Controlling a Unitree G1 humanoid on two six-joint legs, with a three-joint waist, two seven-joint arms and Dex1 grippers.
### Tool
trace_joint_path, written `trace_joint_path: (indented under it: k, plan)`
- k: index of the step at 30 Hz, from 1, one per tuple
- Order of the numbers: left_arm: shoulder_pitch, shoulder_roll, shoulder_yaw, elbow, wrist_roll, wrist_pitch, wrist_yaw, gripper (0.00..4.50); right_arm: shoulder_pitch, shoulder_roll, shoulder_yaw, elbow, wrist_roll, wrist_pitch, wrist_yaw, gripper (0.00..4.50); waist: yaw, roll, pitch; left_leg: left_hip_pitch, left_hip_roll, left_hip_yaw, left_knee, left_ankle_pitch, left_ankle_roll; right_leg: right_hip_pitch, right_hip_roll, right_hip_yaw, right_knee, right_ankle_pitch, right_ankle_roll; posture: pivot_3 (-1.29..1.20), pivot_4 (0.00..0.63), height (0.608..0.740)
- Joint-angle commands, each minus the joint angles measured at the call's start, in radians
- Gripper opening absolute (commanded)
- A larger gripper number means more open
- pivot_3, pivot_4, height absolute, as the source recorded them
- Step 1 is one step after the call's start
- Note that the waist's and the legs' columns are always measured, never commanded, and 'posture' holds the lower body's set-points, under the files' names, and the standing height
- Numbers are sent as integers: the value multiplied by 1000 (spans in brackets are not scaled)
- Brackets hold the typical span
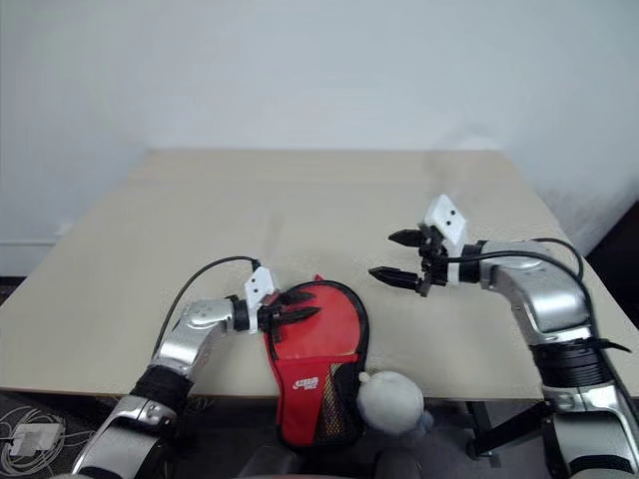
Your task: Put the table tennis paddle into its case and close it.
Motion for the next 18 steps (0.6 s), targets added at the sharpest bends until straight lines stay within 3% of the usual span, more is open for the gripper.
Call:
trace_joint_path:
  k: [1,5,10,18]
  plan:
    - [67,53,82,-186,-67,86,38,3151,4,35,-12,-30,-17,-7,-52,4500,-1,-1,2,0,0,1,0,0,0,-1,0,1,0,0,0,0,0,707]
    - [153,117,154,-358,-128,183,67,4473,7,83,-5,-21,-34,-4,-93,4500,2,-4,9,0,0,2,1,-2,1,0,1,2,0,0,0,0,0,707]
    - [235,180,255,-462,-165,242,123,4473,-13,143,-5,16,-45,0,-136,4500,5,-5,11,0,1,1,3,-2,2,1,1,3,0,0,-1,0,0,707]
    - [404,186,347,-577,-193,283,209,4473,-51,251,48,82,-80,-13,-173,4500,0,-4,11,1,1,1,1,-2,2,-5,7,11,3,0,-2,0,0,707]
